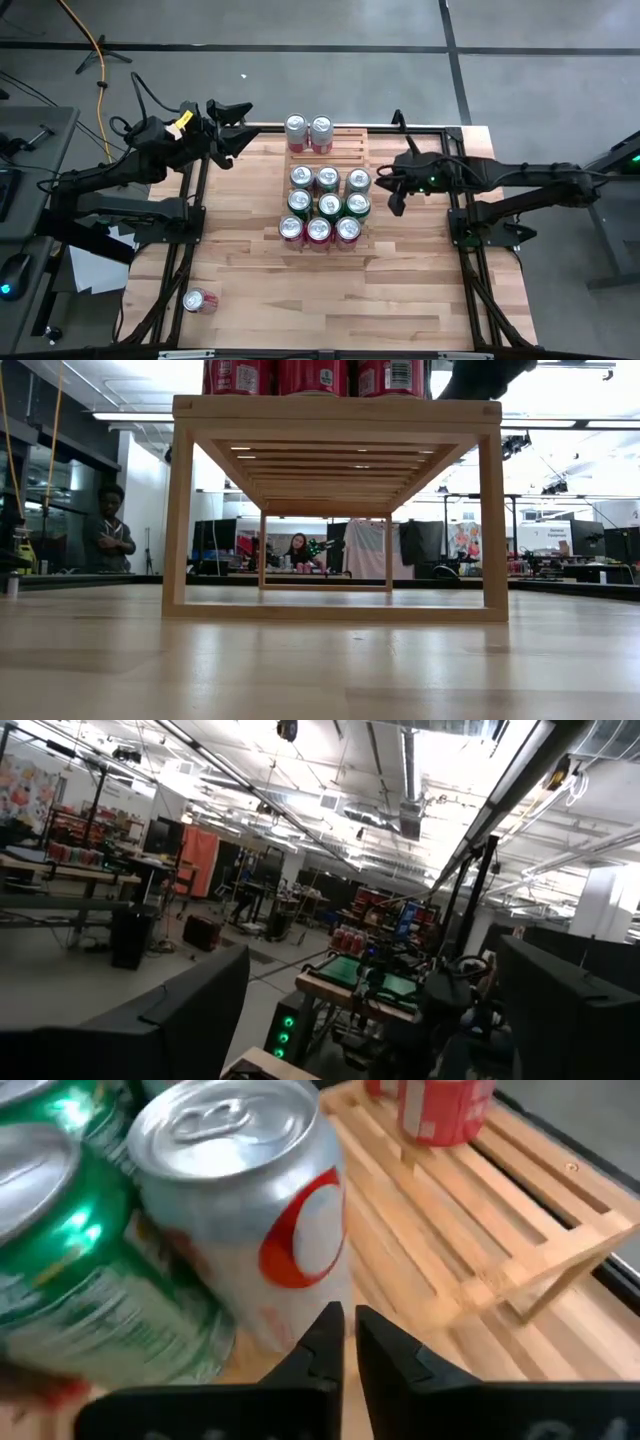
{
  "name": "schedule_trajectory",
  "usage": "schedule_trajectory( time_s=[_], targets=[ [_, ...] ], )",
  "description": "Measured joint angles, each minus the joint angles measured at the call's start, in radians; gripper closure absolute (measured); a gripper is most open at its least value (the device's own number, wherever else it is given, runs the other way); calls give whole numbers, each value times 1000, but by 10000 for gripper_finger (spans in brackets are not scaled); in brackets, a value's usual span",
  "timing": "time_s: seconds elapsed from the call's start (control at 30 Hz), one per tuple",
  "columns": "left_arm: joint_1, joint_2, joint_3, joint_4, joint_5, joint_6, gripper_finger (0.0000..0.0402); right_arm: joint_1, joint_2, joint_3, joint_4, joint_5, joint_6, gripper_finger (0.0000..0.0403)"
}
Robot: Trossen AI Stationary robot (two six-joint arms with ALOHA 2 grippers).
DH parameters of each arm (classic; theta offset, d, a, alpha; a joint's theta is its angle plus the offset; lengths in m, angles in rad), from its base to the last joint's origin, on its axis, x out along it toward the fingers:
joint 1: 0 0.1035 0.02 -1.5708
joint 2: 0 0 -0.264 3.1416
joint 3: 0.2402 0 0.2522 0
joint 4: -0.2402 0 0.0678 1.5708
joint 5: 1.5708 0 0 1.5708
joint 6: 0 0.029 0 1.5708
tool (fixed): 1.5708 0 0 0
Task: Place canned beverage on shelf
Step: Put the red-silver soda can on the shelf aligned with the other red-silver soda cans
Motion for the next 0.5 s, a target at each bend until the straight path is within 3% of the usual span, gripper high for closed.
schedule_trajectory(
  time_s=[0.5],
  targets=[
    [0, 0, 0, -9, 0, 0, 69, -1, 31, -25, 121, -53, 0, 402]
  ],
)
